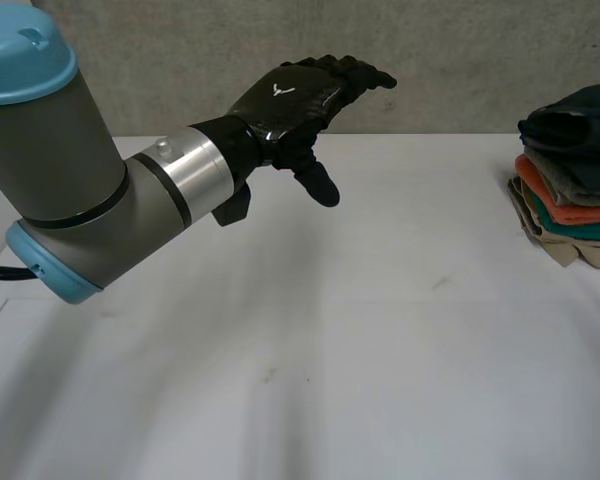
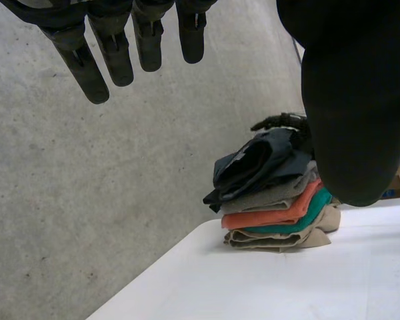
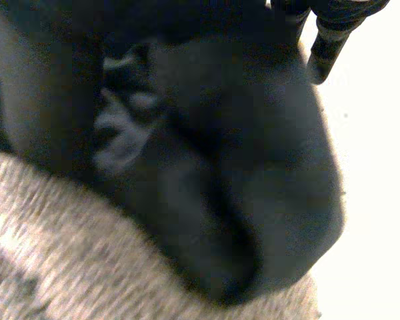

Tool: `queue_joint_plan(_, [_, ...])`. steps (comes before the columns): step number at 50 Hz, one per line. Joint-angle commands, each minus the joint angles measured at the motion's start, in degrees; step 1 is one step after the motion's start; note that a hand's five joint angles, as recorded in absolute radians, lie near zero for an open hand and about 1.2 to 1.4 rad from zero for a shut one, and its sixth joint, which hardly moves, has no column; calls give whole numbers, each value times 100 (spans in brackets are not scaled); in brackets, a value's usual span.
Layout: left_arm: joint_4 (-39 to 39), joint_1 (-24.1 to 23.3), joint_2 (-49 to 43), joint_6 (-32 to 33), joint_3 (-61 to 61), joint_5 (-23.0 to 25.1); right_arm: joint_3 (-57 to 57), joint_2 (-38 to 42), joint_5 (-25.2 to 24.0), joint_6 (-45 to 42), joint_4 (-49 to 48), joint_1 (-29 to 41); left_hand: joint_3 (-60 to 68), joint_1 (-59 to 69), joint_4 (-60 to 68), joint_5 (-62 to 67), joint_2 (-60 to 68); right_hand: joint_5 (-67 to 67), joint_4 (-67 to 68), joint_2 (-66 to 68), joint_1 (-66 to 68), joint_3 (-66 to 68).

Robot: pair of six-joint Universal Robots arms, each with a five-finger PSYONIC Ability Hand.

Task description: Fold the laundry.

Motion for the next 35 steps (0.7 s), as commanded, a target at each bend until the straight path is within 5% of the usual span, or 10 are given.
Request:
queue_joint_plan(1, [0,-39,135,-10,-17,4,444,-746,15,-169,420,-218,-54,80,-6,-124,-49,-410,-328,-217,-284,-232])
queue_joint_plan(12, [-9,-224,187,-28,-34,4,1649,-2144,268,-2250,1703,-1184,-54,80,-6,-124,-49,-410,-328,-217,-284,-232])
queue_joint_plan(21, [9,-215,398,-72,-17,13,1526,-2812,2254,-4694,2539,-1308,-71,63,-23,-140,-66,-410,-328,-217,-284,-232])
queue_joint_plan(29, [53,-136,723,-72,9,-171,2024,-4129,2643,-4460,1566,578,114,248,162,44,118,-410,-328,-217,-284,-232])
queue_joint_plan(35, [-9,92,1022,-2,-87,-1382,2861,-4755,2704,-3836,1282,1669,81,215,129,11,85,-410,-328,-217,-284,-232])
